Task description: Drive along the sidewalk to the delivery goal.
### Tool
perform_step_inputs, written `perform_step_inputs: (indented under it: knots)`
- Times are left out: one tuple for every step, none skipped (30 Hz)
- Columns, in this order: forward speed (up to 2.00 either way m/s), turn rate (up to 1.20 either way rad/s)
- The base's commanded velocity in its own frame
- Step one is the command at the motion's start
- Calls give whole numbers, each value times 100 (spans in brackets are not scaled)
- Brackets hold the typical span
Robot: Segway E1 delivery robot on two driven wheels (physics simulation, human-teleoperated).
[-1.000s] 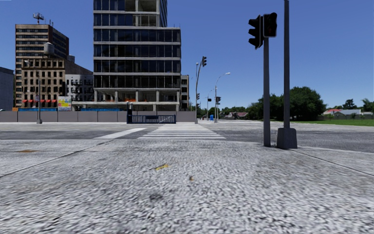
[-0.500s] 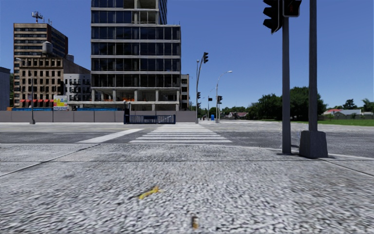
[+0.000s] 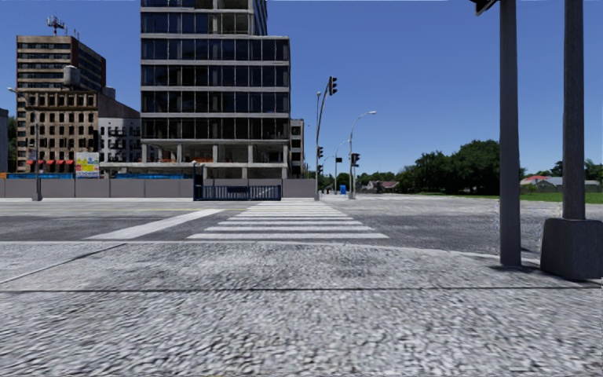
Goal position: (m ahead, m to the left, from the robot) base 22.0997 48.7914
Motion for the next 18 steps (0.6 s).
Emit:
perform_step_inputs:
  knots:
    - [200, 0]
    - [200, 0]
    - [200, 0]
    - [200, 0]
    - [200, 0]
    - [200, 0]
    - [200, 0]
    - [200, 0]
    - [200, 0]
    - [200, 0]
    - [200, 0]
    - [200, 0]
    - [200, 0]
    - [200, 0]
    - [200, 0]
    - [200, 0]
    - [200, 0]
    - [200, 0]
